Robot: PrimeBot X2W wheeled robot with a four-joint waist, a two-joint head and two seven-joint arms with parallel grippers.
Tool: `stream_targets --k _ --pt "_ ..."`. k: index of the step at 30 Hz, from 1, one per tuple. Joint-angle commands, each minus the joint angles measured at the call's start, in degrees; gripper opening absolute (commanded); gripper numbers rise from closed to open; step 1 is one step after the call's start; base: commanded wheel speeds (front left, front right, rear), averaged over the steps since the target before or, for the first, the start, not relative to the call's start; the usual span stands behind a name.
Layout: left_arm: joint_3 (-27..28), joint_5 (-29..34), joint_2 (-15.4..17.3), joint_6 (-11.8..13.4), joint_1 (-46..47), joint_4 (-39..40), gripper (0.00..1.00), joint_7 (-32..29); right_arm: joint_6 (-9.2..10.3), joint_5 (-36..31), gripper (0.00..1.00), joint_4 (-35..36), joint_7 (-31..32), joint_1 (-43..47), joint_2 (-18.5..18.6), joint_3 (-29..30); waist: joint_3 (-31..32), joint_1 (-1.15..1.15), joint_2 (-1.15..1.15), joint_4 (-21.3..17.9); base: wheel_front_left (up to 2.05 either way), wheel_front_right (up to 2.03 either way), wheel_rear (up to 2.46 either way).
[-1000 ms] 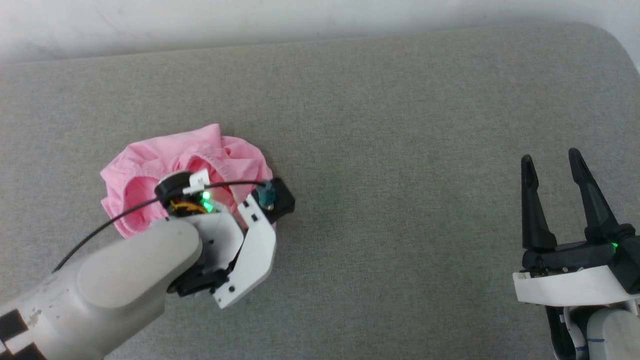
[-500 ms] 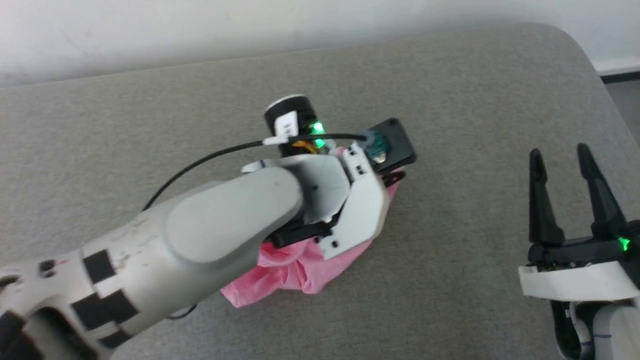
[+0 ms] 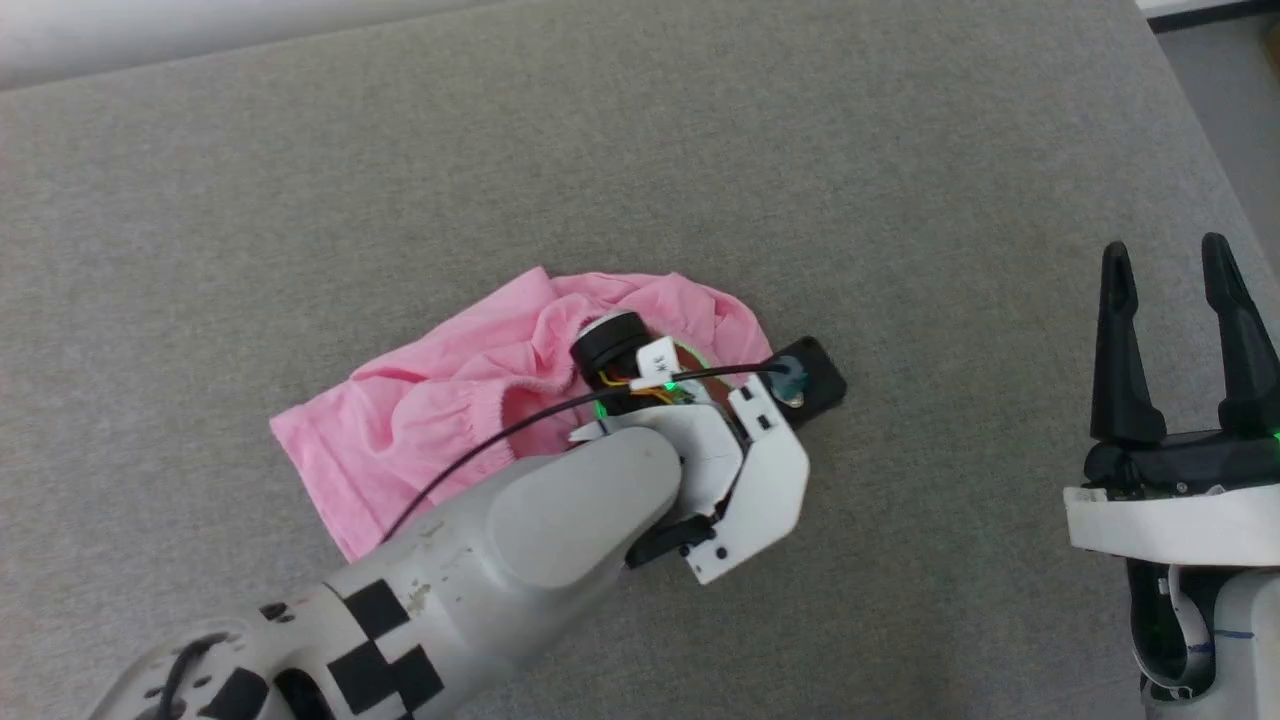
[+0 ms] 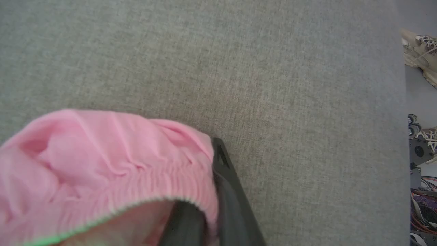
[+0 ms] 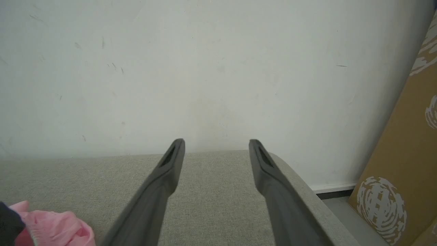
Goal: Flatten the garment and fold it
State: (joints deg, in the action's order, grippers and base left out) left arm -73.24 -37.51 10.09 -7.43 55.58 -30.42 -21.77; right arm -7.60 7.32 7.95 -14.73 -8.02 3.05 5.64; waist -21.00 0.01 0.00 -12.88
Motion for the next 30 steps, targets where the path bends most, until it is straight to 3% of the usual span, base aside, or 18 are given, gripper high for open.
stream_targets --k 1,5,6,7,14,19,25,30 --pt "-0.1 1.2 -1.0 -0.1 -2.3 -0.7 0.0 -1.4 0.11 0.4 1.0 0.1 -0.3 -0.9 -0.2 0.1 -2.2 -0.01 0.0 -1.9 0.0 0.0 0.0" --pt "-0.1 1.7 -2.5 -0.1 -5.8 -0.4 0.0 -4.2 0.11 0.0 1.0 0.0 -0.3 -1.2 -0.2 0.3 -1.8 -0.01 0.0 -1.4 0.0 0.0 0.0" --pt "-0.1 2.0 -2.6 -0.1 -5.7 -0.3 0.36 -4.1 0.11 -0.2 1.0 -0.1 -0.3 -1.2 -0.2 0.4 -1.4 -0.01 0.0 -1.1 0.0 0.0 0.0" --pt "-0.1 2.7 -2.7 -0.1 -5.2 0.0 1.0 -3.4 0.11 -0.5 1.0 -0.1 -0.3 -1.1 -0.2 0.5 -0.8 -0.01 0.0 -0.7 0.0 0.0 0.0" --pt "-0.1 2.2 -3.2 -0.1 -0.4 -0.8 1.0 10.2 0.11 -2.5 1.0 -0.2 -0.3 2.0 -0.2 1.5 5.8 -0.01 0.0 3.3 0.0 0.0 0.0" --pt "1.3 0.2 -1.8 0.1 0.1 0.4 1.0 18.0 0.11 -3.7 1.0 0.3 -0.3 4.8 -0.2 2.4 10.2 -0.01 0.0 6.8 0.0 0.0 0.0" --pt "2.4 0.5 3.4 3.5 -2.6 5.0 1.0 20.0 0.11 -4.8 1.0 0.7 -0.3 6.5 -0.2 2.7 13.4 -0.01 0.0 10.6 0.0 0.0 0.0" --pt "3.9 -0.4 10.6 7.7 -6.4 11.4 1.0 19.2 0.11 -5.3 1.0 1.1 -0.3 6.9 -0.2 2.4 14.7 -0.01 0.0 12.5 0.0 0.0 0.0"
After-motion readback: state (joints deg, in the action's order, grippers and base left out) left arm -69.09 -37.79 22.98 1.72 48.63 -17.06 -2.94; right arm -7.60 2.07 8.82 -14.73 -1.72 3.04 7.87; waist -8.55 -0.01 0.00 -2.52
